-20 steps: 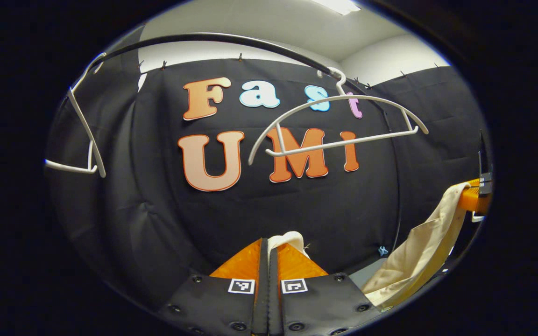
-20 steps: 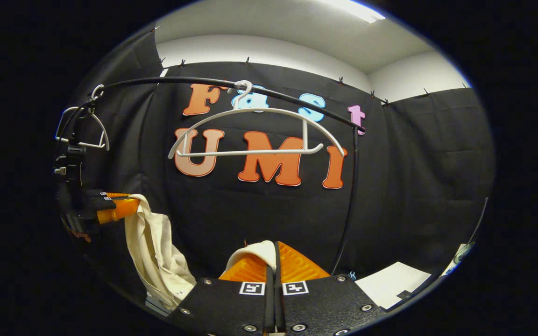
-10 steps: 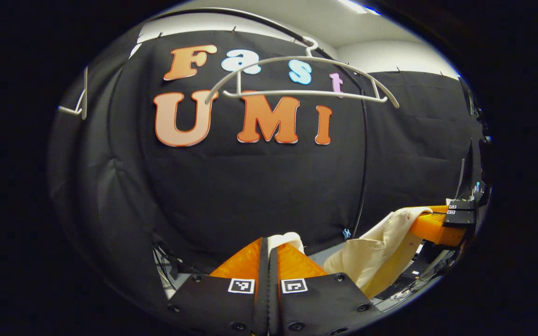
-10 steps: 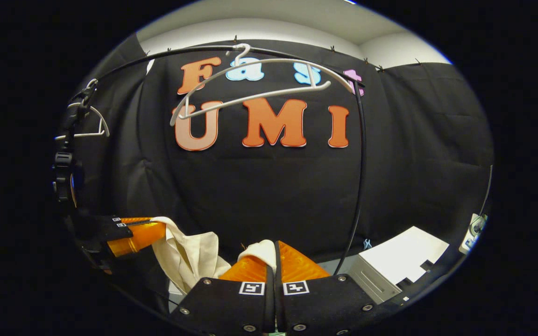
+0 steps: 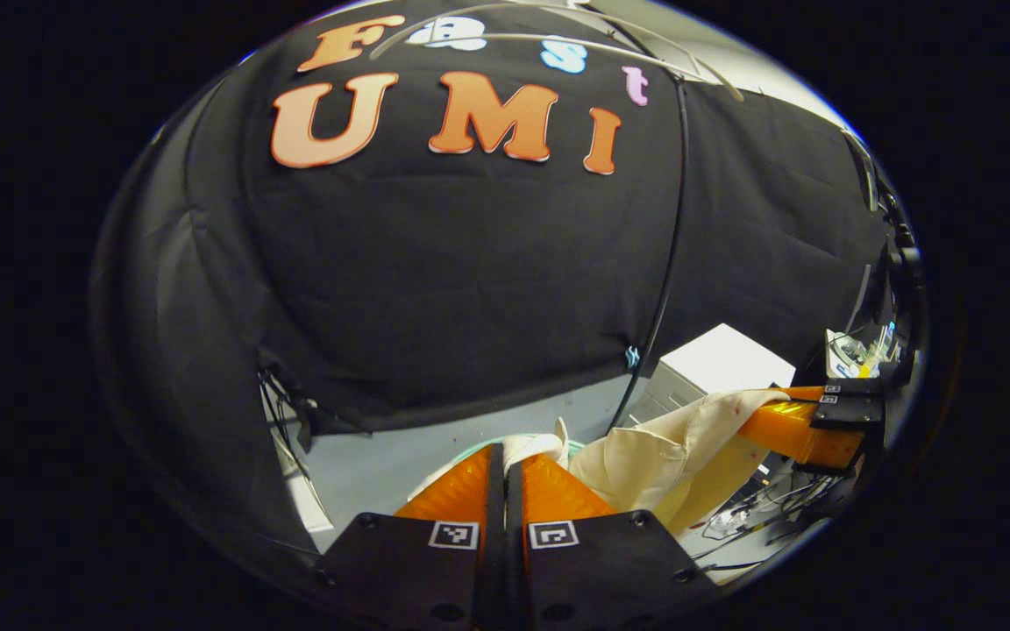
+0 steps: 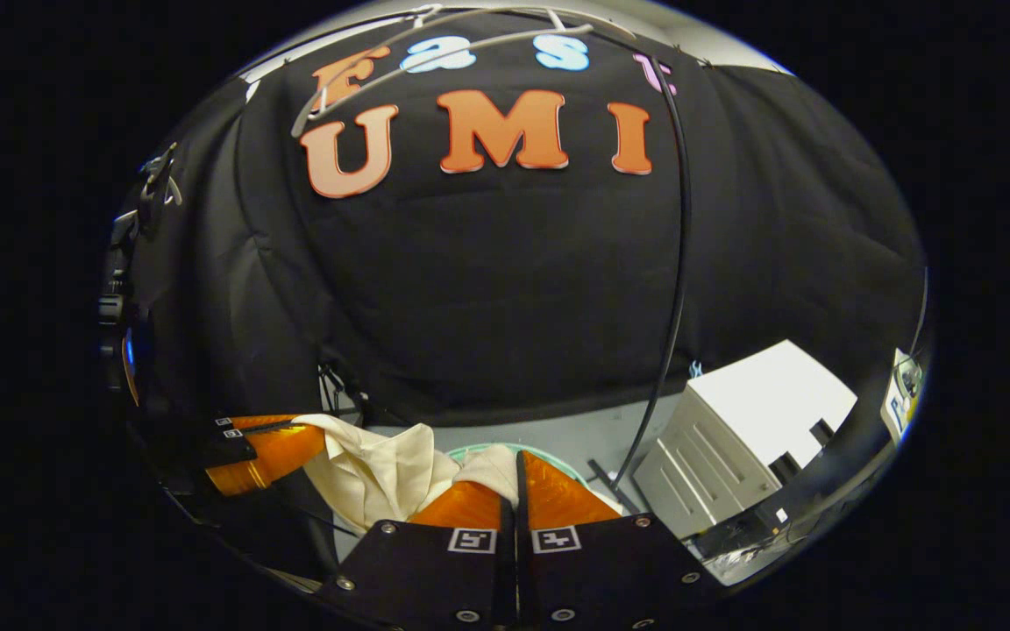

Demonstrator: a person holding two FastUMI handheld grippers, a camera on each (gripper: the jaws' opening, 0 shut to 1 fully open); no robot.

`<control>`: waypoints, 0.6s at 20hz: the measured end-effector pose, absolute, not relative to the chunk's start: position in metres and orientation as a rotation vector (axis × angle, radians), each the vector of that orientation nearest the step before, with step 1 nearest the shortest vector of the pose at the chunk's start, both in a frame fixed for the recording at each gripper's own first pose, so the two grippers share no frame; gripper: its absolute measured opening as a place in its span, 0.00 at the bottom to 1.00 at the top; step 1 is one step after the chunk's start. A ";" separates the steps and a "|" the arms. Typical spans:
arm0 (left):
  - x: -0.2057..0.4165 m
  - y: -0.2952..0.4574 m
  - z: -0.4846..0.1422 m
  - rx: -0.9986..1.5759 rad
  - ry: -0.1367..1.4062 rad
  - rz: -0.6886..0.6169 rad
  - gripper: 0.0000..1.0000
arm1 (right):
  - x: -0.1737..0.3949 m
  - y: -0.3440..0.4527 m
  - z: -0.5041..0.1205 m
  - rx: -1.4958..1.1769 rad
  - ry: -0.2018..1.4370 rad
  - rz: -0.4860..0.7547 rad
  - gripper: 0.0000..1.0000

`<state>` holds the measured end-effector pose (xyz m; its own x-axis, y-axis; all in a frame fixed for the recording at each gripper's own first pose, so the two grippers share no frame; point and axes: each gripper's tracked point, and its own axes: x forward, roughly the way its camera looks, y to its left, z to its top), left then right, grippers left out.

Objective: Grasp the clothes on the hanger with both hands and then place them into the laundry hamper below.

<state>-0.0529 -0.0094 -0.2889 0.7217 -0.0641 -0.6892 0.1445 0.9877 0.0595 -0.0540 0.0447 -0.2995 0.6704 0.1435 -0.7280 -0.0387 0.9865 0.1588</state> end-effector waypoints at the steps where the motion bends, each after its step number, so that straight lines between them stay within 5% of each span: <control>1: -0.055 -0.008 -0.294 0.100 0.774 -0.111 0.07 | -0.057 0.046 -0.303 0.136 0.850 0.103 0.01; 12: -0.079 0.016 -0.352 0.079 0.946 -0.059 0.07 | -0.094 0.055 -0.354 0.178 1.036 0.089 0.01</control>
<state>-0.0786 0.0156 -0.3521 0.5836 -0.0153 -0.8119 0.0849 0.9955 0.0422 -0.0940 0.0552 -0.3541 0.5078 0.1573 -0.8470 0.0110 0.9819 0.1889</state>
